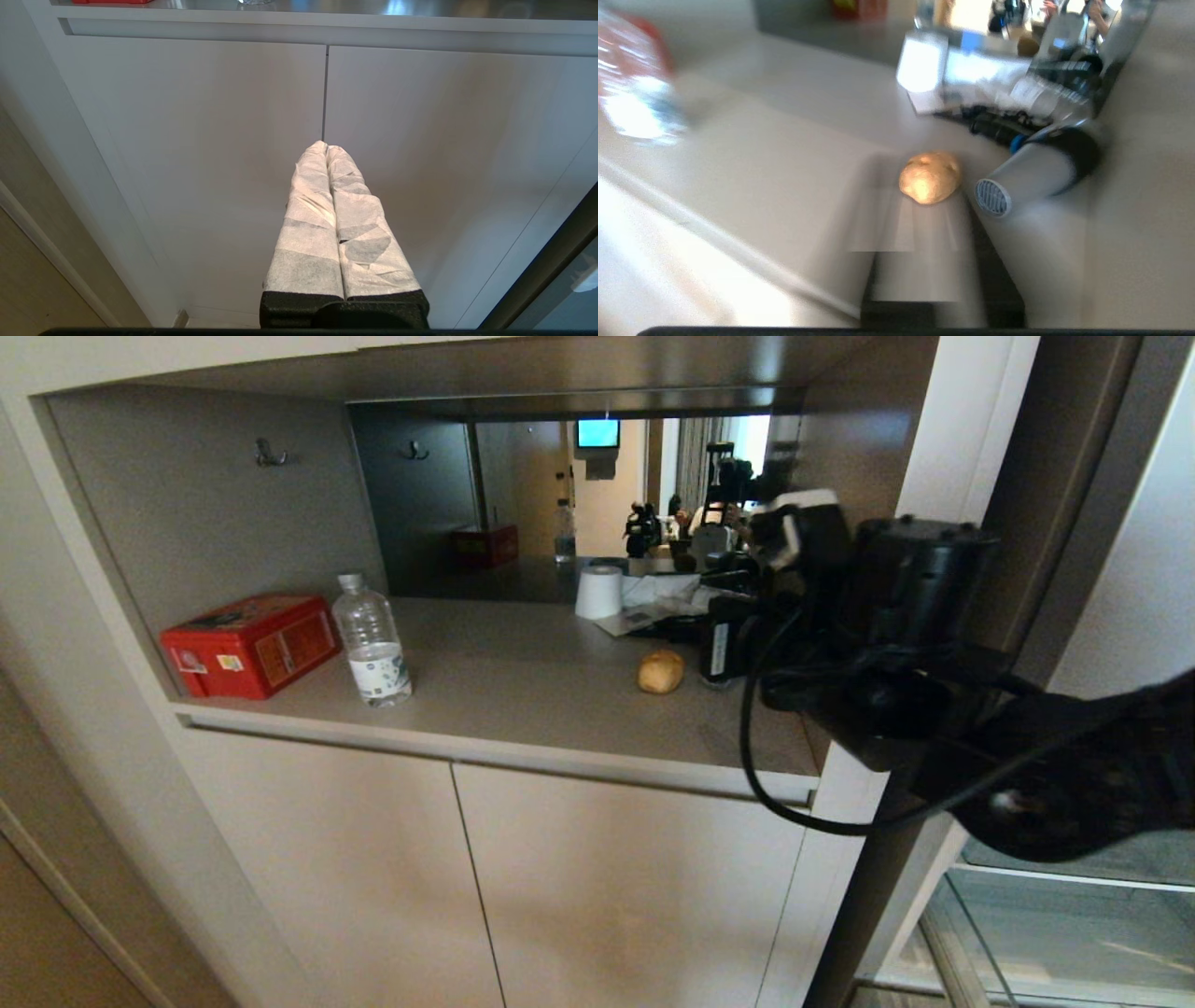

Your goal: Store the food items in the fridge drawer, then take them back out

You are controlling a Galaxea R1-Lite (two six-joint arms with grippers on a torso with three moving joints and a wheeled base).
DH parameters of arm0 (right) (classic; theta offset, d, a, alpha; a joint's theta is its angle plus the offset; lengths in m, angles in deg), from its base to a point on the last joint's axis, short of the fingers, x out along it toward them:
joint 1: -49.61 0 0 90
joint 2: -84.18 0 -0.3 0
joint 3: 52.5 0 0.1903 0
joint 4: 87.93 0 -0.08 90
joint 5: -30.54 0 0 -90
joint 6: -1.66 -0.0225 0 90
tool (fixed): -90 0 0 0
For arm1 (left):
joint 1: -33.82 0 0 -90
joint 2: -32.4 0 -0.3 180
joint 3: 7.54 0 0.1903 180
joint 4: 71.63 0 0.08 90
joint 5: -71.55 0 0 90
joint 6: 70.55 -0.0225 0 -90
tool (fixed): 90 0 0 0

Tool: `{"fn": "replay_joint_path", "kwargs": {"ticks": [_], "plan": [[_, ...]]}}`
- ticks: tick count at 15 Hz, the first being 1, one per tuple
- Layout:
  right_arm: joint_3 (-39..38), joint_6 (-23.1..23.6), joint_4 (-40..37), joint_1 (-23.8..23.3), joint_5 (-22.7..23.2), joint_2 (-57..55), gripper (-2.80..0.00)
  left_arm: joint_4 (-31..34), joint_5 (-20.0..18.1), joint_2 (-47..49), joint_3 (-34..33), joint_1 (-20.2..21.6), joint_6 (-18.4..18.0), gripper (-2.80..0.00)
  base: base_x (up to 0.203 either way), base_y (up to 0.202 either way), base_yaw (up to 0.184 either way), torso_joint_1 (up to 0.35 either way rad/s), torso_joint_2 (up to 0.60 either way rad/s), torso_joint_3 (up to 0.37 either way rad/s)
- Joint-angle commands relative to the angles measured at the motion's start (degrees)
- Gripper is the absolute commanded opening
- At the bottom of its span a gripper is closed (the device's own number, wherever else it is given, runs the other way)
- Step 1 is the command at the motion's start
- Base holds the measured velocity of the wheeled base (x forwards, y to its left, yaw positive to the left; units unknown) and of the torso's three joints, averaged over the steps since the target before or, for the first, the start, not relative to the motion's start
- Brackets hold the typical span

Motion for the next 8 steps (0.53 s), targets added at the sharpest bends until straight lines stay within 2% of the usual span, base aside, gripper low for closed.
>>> {"fn": "replay_joint_path", "kwargs": {"ticks": [1, 8], "plan": [[-6.20, 0.05, -0.27, 1.65, -0.11, 14.14, -2.80, -0.01, 0.01, 0.09, 0.00, 0.01, 0.02, -2.80, 0.000, 0.000, 0.000, 0.000, 0.00, 0.000], [-28.69, 0.13, -10.02, 3.26, 0.43, 48.46, -2.80, -0.01, 0.01, 0.09, 0.00, 0.01, 0.02, -2.80, 0.000, 0.000, 0.000, 0.000, 0.00, 0.000]]}}
